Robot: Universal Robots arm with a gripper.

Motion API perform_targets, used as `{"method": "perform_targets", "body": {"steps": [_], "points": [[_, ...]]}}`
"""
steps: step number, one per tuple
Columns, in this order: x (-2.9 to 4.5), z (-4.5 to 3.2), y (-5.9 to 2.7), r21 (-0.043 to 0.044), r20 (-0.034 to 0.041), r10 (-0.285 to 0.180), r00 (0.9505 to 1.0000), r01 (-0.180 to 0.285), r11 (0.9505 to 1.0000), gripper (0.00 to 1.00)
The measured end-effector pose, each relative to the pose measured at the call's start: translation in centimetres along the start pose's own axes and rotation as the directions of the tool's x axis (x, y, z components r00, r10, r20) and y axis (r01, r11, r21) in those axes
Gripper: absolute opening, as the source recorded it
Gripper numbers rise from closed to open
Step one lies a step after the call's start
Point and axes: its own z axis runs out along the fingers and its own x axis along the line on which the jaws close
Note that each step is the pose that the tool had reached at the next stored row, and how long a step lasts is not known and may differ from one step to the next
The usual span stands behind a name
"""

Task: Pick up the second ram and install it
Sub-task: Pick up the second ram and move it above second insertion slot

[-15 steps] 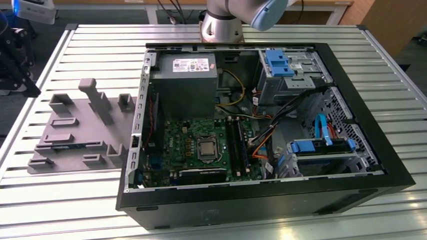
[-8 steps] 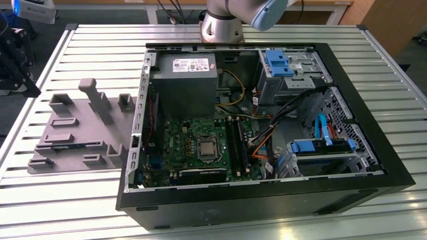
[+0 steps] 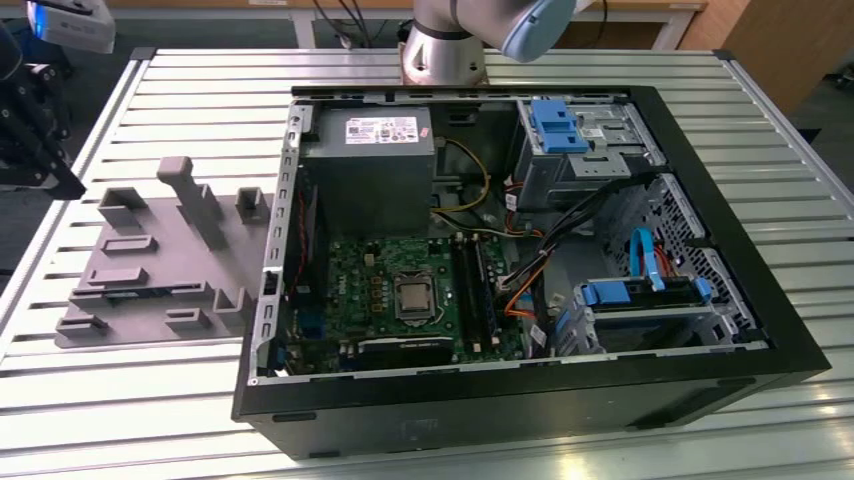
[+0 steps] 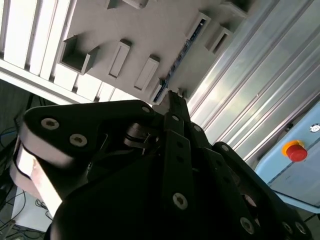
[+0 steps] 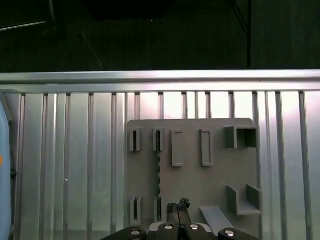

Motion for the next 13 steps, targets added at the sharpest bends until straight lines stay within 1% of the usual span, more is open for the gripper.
{"method": "perform_targets", "body": {"steps": [3,5,6,7,8,9,13], "points": [[0.04,0.53,-0.02,0.0000,0.0000,0.001,1.0000,-0.001,1.0000,0.11],[0.10,0.89,-0.04,0.0000,0.0005,0.001,1.0000,-0.001,1.0000,0.24],[0.12,1.09,-0.04,-0.0001,0.0006,0.001,1.0000,-0.001,1.0000,0.24],[0.14,1.26,-0.05,0.0000,0.0008,0.001,1.0000,-0.001,1.0000,0.29],[0.17,1.45,-0.06,-0.0001,0.0008,0.001,1.0000,-0.001,1.0000,0.29],[0.21,1.62,-0.05,0.0000,0.0012,0.001,1.0000,-0.001,1.0000,0.36],[0.38,2.34,0.03,0.0001,0.0023,0.005,1.0000,-0.005,1.0000,0.36]]}}
